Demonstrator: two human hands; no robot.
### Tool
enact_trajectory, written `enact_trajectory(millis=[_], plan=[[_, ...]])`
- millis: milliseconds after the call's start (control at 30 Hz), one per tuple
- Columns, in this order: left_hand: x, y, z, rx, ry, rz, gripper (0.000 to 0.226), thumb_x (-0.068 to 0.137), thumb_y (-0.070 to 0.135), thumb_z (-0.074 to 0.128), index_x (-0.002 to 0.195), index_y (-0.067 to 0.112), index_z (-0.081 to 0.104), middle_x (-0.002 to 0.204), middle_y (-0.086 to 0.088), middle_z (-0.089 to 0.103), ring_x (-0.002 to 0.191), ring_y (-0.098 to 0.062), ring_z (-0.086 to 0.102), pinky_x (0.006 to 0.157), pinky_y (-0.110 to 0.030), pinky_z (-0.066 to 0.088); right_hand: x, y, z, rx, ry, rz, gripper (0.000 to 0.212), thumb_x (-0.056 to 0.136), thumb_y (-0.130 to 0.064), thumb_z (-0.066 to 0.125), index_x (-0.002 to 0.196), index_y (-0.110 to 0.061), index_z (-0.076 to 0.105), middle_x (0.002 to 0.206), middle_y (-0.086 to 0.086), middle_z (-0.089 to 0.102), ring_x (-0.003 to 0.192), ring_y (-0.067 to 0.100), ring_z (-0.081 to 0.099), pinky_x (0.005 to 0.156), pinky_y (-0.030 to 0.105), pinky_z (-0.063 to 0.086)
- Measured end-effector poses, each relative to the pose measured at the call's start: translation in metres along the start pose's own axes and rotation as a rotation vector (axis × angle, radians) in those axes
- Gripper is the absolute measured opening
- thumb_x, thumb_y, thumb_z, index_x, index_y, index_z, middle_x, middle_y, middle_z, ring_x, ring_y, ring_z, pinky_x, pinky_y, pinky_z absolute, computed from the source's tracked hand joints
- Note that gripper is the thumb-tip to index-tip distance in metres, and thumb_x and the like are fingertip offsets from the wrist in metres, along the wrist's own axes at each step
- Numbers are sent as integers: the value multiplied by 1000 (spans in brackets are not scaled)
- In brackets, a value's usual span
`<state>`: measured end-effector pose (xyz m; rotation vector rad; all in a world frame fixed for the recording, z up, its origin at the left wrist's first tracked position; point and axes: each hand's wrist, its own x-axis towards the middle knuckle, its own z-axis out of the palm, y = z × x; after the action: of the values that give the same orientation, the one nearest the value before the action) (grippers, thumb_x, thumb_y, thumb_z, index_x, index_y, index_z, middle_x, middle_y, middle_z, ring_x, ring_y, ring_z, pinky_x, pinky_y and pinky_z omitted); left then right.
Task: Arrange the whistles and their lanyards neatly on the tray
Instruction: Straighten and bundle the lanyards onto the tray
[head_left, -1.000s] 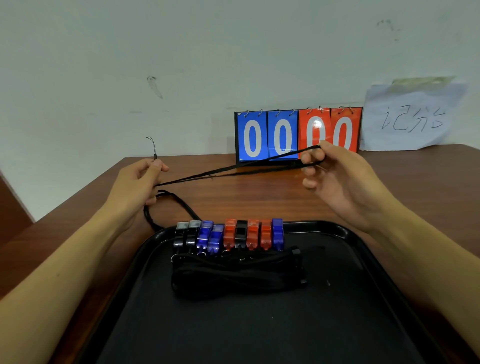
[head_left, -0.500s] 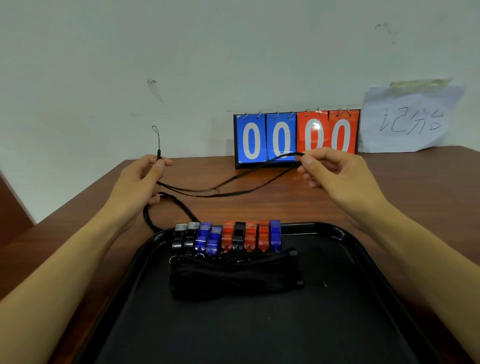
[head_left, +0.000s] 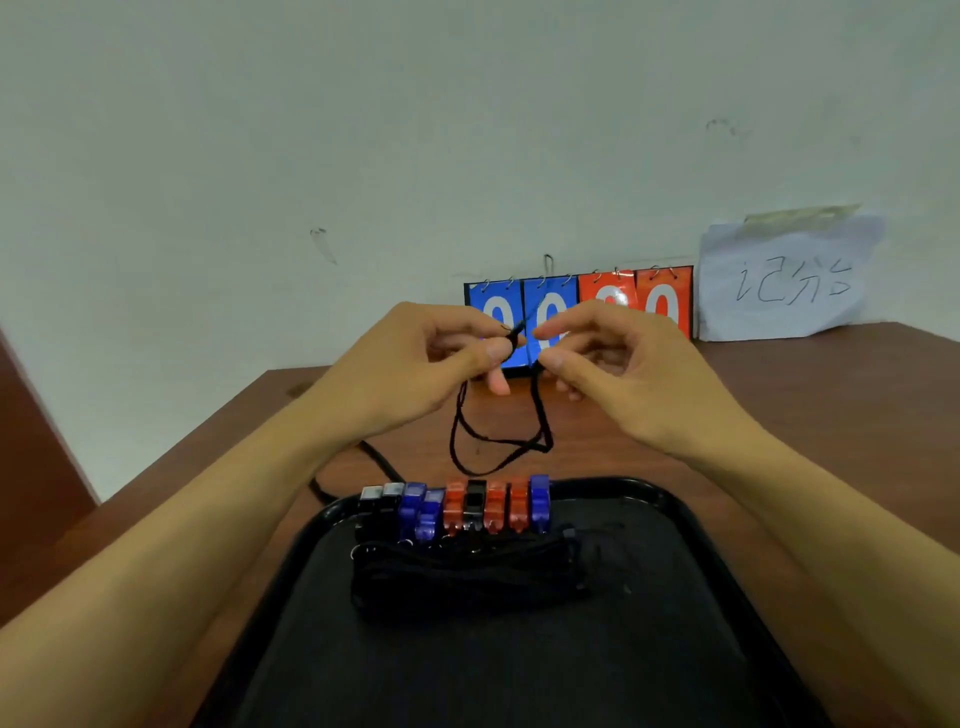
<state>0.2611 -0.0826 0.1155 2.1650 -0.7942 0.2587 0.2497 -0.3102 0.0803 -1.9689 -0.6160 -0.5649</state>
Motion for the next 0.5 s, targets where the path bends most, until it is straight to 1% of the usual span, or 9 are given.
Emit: enact_trajectory(millis=[67,100,167,267,300,367,433,467,500], plan=[[-4,12,4,8,-7,27,17,102,29,62,109,17,71,79,3,80,47,-7,48,52,-4,37,-4,-14,-4,25,-40,-17,31,93,-29,71,124,-29,64,81,-6,75,77,11,73,84,28,59],[-6,18,5,-4,-9,39,16,102,26,63,105,12,70,77,1,79,43,0,48,50,-3,37,-7,-19,-6,27,-64,-26,33,93,-30,71,125,-30,64,81,-6,75,77,11,73,85,29,59],[-11,26,6,-31,-24,53,15,101,21,64,99,7,69,74,-2,76,40,6,49,49,-3,36,-13,-28,-10,41,-99,-36,29,94,-30,71,122,-30,66,81,-4,76,79,12,74,87,29,58],[-19,32,6,-20,-52,50,12,99,22,66,95,12,71,73,2,74,45,8,53,51,-3,38,-25,-38,-12,94,-107,-20,22,93,-27,71,115,-28,70,85,-1,78,80,12,75,83,25,59],[-21,33,6,-11,-60,41,12,98,25,67,95,15,72,73,5,75,48,7,53,52,-4,38,-28,-41,-12,107,-107,-16,20,93,-27,71,113,-28,71,87,-1,78,81,13,75,82,25,59],[-26,34,4,5,-68,17,11,97,30,69,97,21,74,75,5,76,55,2,53,53,-6,39,-33,-46,-12,110,-115,-16,17,92,-28,71,110,-26,71,88,-1,79,83,15,76,81,27,60],[-31,34,3,11,-80,6,10,96,33,70,97,25,75,81,3,79,62,-7,60,57,-10,43,-35,-49,-11,97,-125,-18,15,93,-26,71,108,-24,72,89,-1,78,85,15,76,79,27,61],[-34,33,2,17,-83,3,9,95,34,72,97,27,76,84,2,79,68,-14,67,63,-15,50,-36,-49,-11,89,-122,-17,13,94,-24,70,106,-22,72,90,-2,78,85,14,75,79,27,61],[-36,32,0,32,-80,-2,9,93,37,73,97,29,76,87,2,79,77,-23,72,73,-24,57,-37,-49,-11,78,-109,-15,11,94,-23,70,105,-22,72,90,-4,77,86,13,75,79,27,61]])
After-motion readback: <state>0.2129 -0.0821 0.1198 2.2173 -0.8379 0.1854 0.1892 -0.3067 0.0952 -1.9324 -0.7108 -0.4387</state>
